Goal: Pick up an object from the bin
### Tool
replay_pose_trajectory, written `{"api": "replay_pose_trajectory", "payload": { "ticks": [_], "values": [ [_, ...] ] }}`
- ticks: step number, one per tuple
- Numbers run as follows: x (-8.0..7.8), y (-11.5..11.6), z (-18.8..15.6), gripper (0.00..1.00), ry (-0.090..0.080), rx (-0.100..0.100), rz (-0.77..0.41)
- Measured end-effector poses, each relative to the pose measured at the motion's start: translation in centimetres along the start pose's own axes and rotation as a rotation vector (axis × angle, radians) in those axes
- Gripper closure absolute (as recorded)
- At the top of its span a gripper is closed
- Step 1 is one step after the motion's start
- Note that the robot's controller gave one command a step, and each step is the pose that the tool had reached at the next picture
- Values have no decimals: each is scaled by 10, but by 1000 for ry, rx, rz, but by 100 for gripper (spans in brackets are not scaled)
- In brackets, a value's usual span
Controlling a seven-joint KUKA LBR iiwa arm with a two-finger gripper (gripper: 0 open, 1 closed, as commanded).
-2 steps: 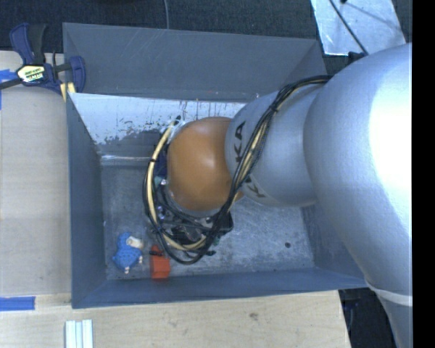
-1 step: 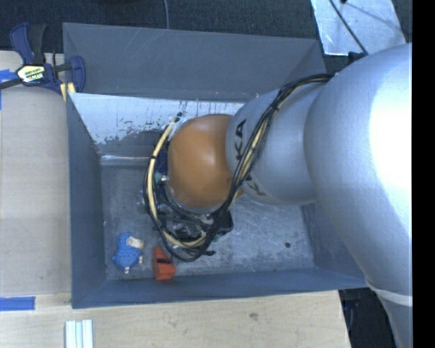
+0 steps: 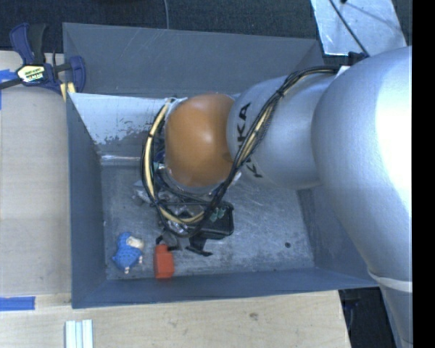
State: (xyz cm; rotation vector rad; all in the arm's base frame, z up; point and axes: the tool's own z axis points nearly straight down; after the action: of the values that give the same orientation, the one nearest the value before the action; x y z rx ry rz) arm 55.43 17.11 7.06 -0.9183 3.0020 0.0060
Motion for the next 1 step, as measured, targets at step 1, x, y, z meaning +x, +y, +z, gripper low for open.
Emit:
{"api": "replay_pose_trajectory", "payload": {
  "ticks": [1],
  "values": [
    [1, -1, 0, 100, 2, 2, 2]
  ]
}}
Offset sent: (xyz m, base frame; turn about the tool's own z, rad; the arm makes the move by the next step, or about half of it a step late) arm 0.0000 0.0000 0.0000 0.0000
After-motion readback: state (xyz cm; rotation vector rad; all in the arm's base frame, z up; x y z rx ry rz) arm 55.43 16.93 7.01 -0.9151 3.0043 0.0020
